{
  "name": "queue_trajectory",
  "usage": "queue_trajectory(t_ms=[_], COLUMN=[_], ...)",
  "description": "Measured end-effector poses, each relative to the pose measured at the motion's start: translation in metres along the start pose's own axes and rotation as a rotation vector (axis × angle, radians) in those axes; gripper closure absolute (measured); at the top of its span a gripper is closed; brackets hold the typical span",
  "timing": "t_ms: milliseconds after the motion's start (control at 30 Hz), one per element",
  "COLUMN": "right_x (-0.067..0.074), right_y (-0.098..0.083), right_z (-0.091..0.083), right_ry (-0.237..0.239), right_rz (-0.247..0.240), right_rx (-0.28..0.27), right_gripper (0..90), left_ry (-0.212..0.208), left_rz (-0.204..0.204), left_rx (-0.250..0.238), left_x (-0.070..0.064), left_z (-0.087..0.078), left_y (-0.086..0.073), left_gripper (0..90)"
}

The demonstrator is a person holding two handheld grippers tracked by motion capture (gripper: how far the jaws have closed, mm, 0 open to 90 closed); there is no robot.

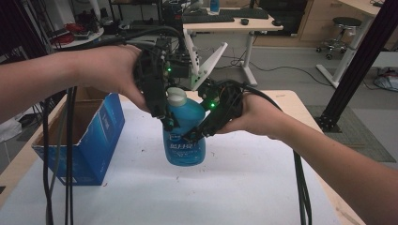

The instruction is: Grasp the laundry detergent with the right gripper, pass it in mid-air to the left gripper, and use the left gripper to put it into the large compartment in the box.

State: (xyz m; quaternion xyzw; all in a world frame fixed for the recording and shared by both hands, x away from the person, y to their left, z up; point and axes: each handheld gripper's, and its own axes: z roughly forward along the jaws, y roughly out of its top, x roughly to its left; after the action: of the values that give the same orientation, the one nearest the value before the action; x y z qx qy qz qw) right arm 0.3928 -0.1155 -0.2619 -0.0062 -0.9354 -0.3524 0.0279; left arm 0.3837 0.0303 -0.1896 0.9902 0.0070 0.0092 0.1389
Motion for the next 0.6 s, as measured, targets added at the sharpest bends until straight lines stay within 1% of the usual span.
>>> queue_trajectory(t_ms=[67, 100, 167, 200, 233, 300, 600], right_x=[-0.0005, -0.0026, -0.0027, -0.0026, -0.0012, -0.0002, 0.0], right_y=[0.0001, -0.0003, -0.0002, -0.0003, 0.0, 0.0003, 0.0007], right_z=[0.0007, 0.0002, 0.0002, 0.0, 0.0, -0.0001, 0.0008], right_ry=[0.0, -0.013, -0.014, -0.012, 0.001, 0.008, 0.008], right_rz=[-0.005, -0.028, -0.031, -0.026, -0.009, 0.008, 0.013], right_rx=[-0.004, 0.003, 0.003, 0.004, 0.001, -0.003, 0.009], right_gripper=[46.6, 46.7, 46.7, 46.6, 46.6, 46.7, 46.7], left_ry=[0.001, 0.001, 0.002, 0.001, 0.002, 0.004, 0.014], left_rz=[0.001, 0.001, 0.004, 0.008, 0.009, 0.009, 0.008], left_rx=[0.0, 0.0, -0.005, -0.009, -0.009, -0.01, -0.006], left_x=[-0.0002, -0.0002, -0.0007, -0.0011, -0.0013, -0.0016, -0.0029], left_z=[0.0001, 0.0001, -0.0003, -0.0009, -0.0008, -0.0003, 0.0013], left_y=[0.0003, 0.0003, 0.0009, 0.0018, 0.0021, 0.0026, 0.0055], left_gripper=[19.6, 19.7, 19.7, 21.1, 21.8, 21.8, 25.4])
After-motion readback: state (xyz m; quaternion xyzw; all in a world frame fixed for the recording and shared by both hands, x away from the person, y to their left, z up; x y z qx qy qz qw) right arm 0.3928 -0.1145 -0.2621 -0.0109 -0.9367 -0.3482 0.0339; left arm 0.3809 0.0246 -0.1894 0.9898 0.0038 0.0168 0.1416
